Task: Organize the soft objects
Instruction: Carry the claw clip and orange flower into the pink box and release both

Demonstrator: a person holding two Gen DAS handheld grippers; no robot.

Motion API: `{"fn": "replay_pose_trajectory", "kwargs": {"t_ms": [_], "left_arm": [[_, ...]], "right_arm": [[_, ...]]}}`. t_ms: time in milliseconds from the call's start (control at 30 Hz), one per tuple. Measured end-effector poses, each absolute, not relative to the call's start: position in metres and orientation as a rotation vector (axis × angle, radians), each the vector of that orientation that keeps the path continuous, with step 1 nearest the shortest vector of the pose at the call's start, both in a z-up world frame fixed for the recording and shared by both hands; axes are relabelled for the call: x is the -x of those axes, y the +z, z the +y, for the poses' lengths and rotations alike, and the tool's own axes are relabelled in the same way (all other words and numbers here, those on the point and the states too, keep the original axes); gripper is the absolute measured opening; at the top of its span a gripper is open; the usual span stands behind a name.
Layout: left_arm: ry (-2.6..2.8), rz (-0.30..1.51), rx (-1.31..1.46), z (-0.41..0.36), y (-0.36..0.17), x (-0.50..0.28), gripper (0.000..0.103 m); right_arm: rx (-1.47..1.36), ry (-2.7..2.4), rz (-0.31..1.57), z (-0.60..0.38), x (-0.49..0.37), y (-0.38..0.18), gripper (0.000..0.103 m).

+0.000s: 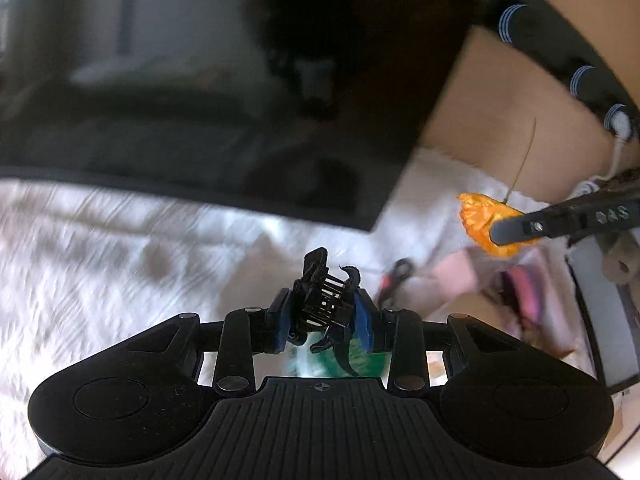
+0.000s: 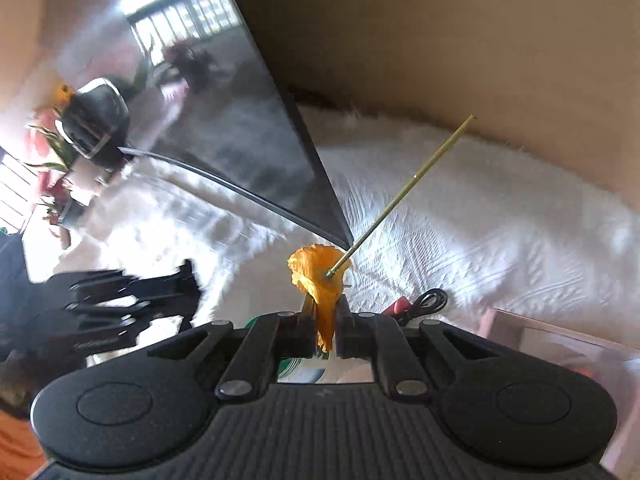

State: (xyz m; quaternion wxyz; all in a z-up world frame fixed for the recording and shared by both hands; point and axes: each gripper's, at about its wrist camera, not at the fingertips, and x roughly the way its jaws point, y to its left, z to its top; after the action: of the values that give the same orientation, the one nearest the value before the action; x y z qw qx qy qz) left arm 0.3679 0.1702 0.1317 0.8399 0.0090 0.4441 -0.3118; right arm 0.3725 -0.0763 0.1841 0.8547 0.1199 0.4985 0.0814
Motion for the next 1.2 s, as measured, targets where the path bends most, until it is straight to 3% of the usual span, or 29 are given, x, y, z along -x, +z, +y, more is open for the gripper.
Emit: {"fn": "replay_pose_trajectory", "kwargs": {"t_ms": [400,933,1200], "left_arm": [[-0.86,0.928,-0.137,0.052,0.167,-0.329,0.037],[-1.046,1.057,-0.143,-0.072,0.116,-0.287,0.037],[-1.073,0.986,-0.106,-0.106,0.077,-0.276,0.038]], "right_arm": [[-0.288,0.1,0.917,-0.123,-0.263,0.227,0.008],[-0.347,-0.072,0.962,-0.199,-0.186,0.188,0.008],[-0.306,-0.132,1.025,-0.209,-0.181,0.155,0.008]]}}
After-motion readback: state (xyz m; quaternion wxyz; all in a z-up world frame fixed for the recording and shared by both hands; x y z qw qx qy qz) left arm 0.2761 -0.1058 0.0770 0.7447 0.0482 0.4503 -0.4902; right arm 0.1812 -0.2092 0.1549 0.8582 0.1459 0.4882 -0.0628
